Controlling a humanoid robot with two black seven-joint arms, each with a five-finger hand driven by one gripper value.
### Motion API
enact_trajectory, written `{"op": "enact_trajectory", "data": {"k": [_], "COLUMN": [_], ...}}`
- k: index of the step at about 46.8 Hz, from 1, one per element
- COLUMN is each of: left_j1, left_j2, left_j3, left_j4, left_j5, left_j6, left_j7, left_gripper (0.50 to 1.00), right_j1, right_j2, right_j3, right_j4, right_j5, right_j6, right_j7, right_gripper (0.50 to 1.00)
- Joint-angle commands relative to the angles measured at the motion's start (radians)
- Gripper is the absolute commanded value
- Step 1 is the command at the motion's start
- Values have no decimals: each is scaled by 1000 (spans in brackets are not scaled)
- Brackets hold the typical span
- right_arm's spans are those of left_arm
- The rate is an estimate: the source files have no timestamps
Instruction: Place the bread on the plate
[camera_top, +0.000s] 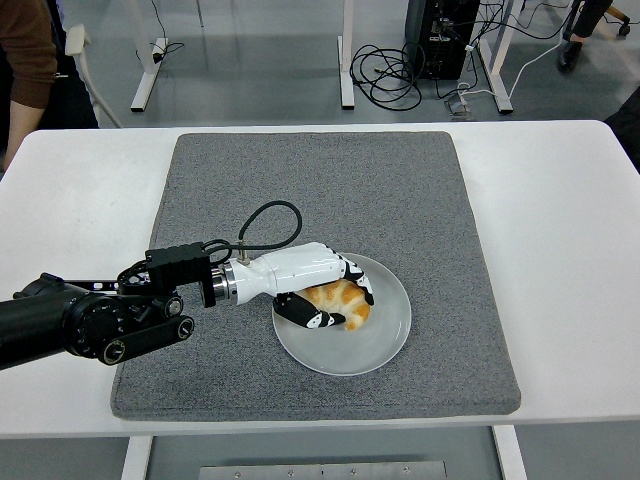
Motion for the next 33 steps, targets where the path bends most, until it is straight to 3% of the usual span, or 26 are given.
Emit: {"op": "enact_trajectory", "data": {"k": [1,8,14,25,33], "left_j1": [-1,-1,-1,0,2], "left_j2": [0,2,5,9,11], "left_j3": [0,-1,-1,-4,-15], "left_j4": [-1,-1,-1,-2,-4], "left_j5": [-3,-5,-5,-6,-52], "left_j6": [1,1,1,1,1], "left_j7": [-1,-1,-1,-1,-1], "left_gripper": [500,500,536,623,723], "right_j1": [0,0,0,0,0], "right_j2": [0,0,0,0,0], "right_j3": [0,0,0,0,0], "right_j4": [0,0,0,0,0], "right_j5": [0,0,0,0,0], "right_j6": [0,0,0,0,0], "right_j7": [0,0,0,0,0], "right_gripper": [1000,1000,1000,1000,1000]}}
